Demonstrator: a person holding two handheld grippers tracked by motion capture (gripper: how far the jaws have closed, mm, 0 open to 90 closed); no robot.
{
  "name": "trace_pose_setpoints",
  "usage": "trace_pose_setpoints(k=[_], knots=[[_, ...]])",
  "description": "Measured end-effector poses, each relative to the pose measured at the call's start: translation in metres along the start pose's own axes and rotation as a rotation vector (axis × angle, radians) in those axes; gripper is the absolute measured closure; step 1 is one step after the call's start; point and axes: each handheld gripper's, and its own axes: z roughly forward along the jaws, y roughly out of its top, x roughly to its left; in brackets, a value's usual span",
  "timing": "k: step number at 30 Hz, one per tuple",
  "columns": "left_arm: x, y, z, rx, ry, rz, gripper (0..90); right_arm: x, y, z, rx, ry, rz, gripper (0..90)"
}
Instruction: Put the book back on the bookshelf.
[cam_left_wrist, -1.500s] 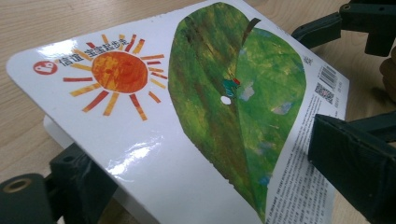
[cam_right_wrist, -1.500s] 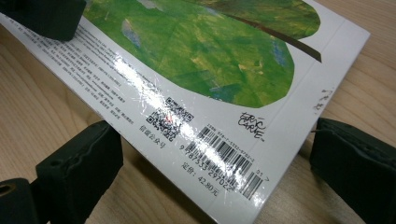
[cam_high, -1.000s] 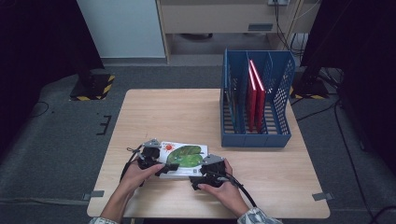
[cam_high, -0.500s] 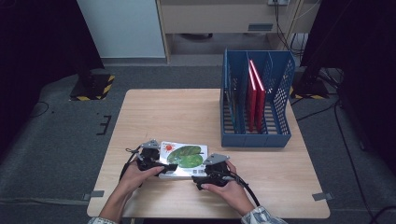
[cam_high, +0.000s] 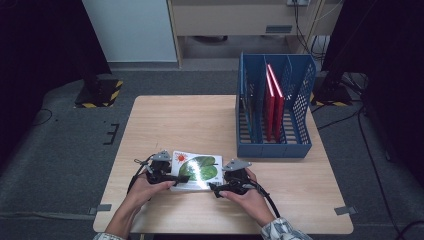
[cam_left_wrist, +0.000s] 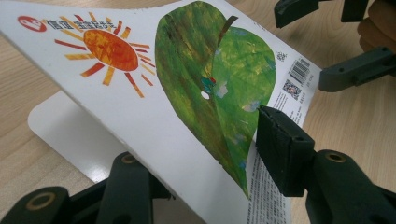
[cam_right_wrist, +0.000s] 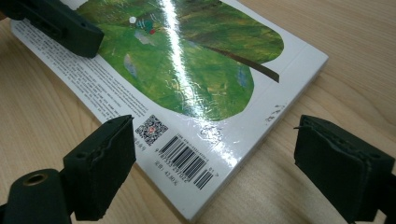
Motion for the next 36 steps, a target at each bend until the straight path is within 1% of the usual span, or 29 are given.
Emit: trace_pose_setpoints(k=[2, 4, 5, 8, 9, 11, 14, 15, 19, 21, 22, 25, 27, 29, 30, 31, 32, 33, 34, 35, 36], knots=[[-0.001, 0.0, -0.001, -0.002, -0.001, 0.009, 51.7, -0.002, 0.001, 0.003, 0.006, 0.005, 0.008, 11.8], [-0.001, 0.001, -0.001, -0.003, -0.001, 0.015, 52.9, -0.004, 0.001, 0.005, 0.013, 0.01, 0.005, 11.3], [-0.003, 0.001, -0.002, -0.007, 0.0, 0.029, 53.5, -0.007, 0.002, 0.008, 0.026, 0.019, 0.004, 10.3], [-0.005, 0.002, -0.003, -0.009, 0.0, 0.05, 54.5, -0.01, 0.004, 0.011, 0.031, 0.025, 0.022, 9.5], [-0.005, 0.003, -0.004, -0.009, -0.001, 0.056, 55.2, -0.012, 0.005, 0.012, 0.036, 0.034, 0.014, 9.5], [-0.006, 0.004, -0.004, -0.012, -0.002, 0.064, 56.6, -0.012, 0.006, 0.015, 0.052, 0.04, 0.031, 8.1], [-0.009, 0.005, -0.006, -0.019, -0.005, 0.085, 58.7, -0.016, 0.007, 0.016, 0.052, 0.06, 0.039, 7.5], [-0.009, 0.006, -0.007, -0.02, -0.004, 0.091, 59.2, -0.017, 0.008, 0.017, 0.051, 0.057, 0.036, 7.4], [-0.012, 0.008, -0.01, -0.051, -0.01, 0.107, 64.0, -0.021, 0.011, 0.019, 0.053, 0.073, 0.048, 6.5], [-0.013, 0.008, -0.01, -0.05, -0.007, 0.119, 64.4, -0.022, 0.011, 0.02, 0.055, 0.081, 0.051, 6.2], [-0.012, 0.008, -0.01, -0.055, -0.013, 0.114, 64.4, -0.022, 0.012, 0.02, 0.057, 0.085, 0.06, 5.9], [-0.008, 0.006, -0.01, -0.057, -0.033, 0.068, 64.2, -0.023, 0.012, 0.02, 0.055, 0.09, 0.062, 6.1], [-0.007, 0.006, -0.011, -0.062, -0.041, 0.052, 63.4, -0.022, 0.012, 0.02, 0.056, 0.09, 0.064, 6.1], [-0.005, 0.006, -0.012, -0.072, -0.03, 0.033, 60.8, -0.023, 0.012, 0.021, 0.051, 0.091, 0.062, 6.0], [-0.005, 0.006, -0.012, -0.072, -0.03, 0.033, 57.2, -0.023, 0.012, 0.021, 0.051, 0.091, 0.062, 6.0], [-0.003, 0.005, -0.012, -0.07, -0.012, 0.016, 53.8, -0.023, 0.012, 0.02, 0.049, 0.092, 0.062, 5.9], [-0.002, 0.005, -0.012, -0.069, -0.006, 0.009, 52.0, -0.023, 0.012, 0.02, 0.048, 0.089, 0.058, 6.0], [-0.002, 0.005, -0.012, -0.069, -0.006, 0.009, 50.5, -0.023, 0.012, 0.02, 0.048, 0.089, 0.058, 6.0], [0.0, 0.003, -0.011, -0.069, -0.006, -0.004, 48.9, -0.023, 0.012, 0.019, 0.053, 0.091, 0.064, 6.2], [0.0, 0.003, -0.011, -0.069, -0.006, -0.004, 47.8, -0.023, 0.012, 0.019, 0.053, 0.091, 0.064, 6.2], [0.002, 0.003, -0.011, -0.061, -0.006, -0.013, 46.2, -0.023, 0.011, 0.019, 0.053, 0.093, 0.066, 6.2]])
